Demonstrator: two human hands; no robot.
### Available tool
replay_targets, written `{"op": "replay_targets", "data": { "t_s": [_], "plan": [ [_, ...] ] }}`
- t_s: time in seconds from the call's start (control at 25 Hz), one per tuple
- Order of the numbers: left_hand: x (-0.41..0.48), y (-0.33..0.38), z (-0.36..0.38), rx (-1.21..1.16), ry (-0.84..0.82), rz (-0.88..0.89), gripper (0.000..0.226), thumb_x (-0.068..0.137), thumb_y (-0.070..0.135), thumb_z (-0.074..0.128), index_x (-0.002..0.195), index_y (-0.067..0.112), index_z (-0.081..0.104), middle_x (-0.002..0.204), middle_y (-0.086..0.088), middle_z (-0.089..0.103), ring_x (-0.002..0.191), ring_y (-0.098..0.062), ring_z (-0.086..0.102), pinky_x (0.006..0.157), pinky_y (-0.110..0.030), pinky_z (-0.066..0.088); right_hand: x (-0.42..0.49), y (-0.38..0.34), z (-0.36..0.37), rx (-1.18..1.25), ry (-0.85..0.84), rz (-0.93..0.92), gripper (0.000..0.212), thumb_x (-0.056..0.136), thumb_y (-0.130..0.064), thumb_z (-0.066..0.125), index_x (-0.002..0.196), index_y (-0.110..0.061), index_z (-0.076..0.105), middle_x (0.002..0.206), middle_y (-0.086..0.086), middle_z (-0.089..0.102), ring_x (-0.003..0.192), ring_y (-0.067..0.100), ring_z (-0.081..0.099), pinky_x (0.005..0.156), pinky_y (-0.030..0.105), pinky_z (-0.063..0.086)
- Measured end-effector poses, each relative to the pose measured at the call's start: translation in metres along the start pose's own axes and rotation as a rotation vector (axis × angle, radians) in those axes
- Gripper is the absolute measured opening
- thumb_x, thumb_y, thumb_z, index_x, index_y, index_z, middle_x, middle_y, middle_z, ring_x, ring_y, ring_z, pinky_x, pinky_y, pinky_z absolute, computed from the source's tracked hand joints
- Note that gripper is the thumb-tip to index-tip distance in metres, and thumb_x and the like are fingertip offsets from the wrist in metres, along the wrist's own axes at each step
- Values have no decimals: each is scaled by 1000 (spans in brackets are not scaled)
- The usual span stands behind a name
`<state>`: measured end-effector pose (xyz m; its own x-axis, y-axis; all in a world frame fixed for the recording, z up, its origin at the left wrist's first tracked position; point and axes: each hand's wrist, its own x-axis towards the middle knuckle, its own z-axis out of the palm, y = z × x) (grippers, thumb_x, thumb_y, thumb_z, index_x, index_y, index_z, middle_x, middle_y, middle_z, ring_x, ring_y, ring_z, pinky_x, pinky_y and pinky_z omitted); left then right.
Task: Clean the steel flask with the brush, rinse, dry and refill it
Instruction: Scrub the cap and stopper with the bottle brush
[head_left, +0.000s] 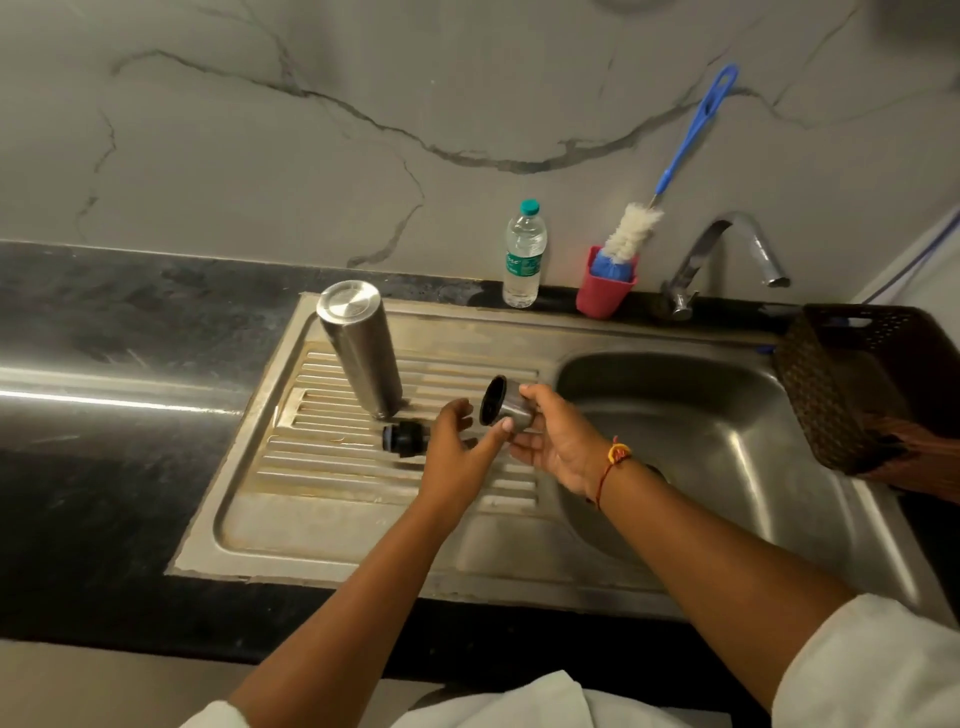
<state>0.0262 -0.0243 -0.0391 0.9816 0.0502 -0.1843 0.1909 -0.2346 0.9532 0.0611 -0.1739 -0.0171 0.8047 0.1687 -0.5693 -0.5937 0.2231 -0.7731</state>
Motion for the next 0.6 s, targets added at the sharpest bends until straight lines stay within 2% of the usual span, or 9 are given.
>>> {"op": "replay_targets", "data": {
  "t_s": [0.08, 0.2, 0.28, 0.36, 0.4, 0.52, 0.6],
  "plan": [
    [-1, 13, 22, -143, -69, -28, 46, 93, 36, 73, 132, 20, 54, 128, 4, 62, 121, -11, 59, 94, -20, 49, -9, 2, -17, 58, -5, 12, 34, 95, -43, 51, 113, -18, 65, 100, 6, 73, 96, 20, 66, 85, 34, 52],
    [1, 27, 56, -253, -99, -69, 43, 90, 33, 78, 126, 17, 61, 120, -2, 71, 114, -15, 67, 98, -33, 56, -23, -3, -49, 141, -9, 2, 31, 98, -39, 49, 106, -16, 67, 96, 6, 74, 98, 22, 65, 86, 33, 52],
    [2, 35, 76, -293, -106, -88, 42, 87, 30, 81, 123, 16, 64, 115, -3, 73, 109, -17, 70, 95, -34, 58, -30, -8, -73, 144, -2, 11, 30, 99, -39, 48, 106, -17, 68, 93, 4, 74, 96, 22, 67, 84, 34, 53],
    [2, 43, 95, -324, -74, -113, 42, 85, 28, 83, 119, 15, 64, 111, -4, 74, 105, -17, 71, 93, -32, 59, -34, -14, -93, 49, 51, 11, 26, 99, -39, 50, 106, -21, 67, 92, 1, 73, 95, 22, 70, 79, 33, 53],
    [3, 47, 105, -336, -53, -128, 42, 84, 28, 84, 118, 15, 64, 110, -3, 74, 105, -18, 71, 93, -32, 59, -31, -18, -105, -42, 103, -16, 23, 99, -37, 51, 106, -22, 67, 98, 2, 73, 97, 22, 70, 77, 32, 53],
    [7, 50, 127, -394, -19, -201, 44, 81, 31, 87, 117, 18, 64, 112, -7, 73, 105, -24, 72, 95, -42, 60, -8, -39, -136, -333, 300, -187, 12, 99, -26, 55, 104, -21, 65, 116, 13, 70, 98, 20, 67, 74, 31, 53],
    [14, 52, 138, -407, -2, -233, 50, 77, 38, 89, 117, 21, 65, 113, -9, 73, 104, -27, 73, 95, -49, 59, 15, -70, -148, -430, 401, -315, 21, 96, -24, 59, 116, -16, 62, 117, 15, 69, 101, 24, 66, 84, 38, 56]
  ]
}}
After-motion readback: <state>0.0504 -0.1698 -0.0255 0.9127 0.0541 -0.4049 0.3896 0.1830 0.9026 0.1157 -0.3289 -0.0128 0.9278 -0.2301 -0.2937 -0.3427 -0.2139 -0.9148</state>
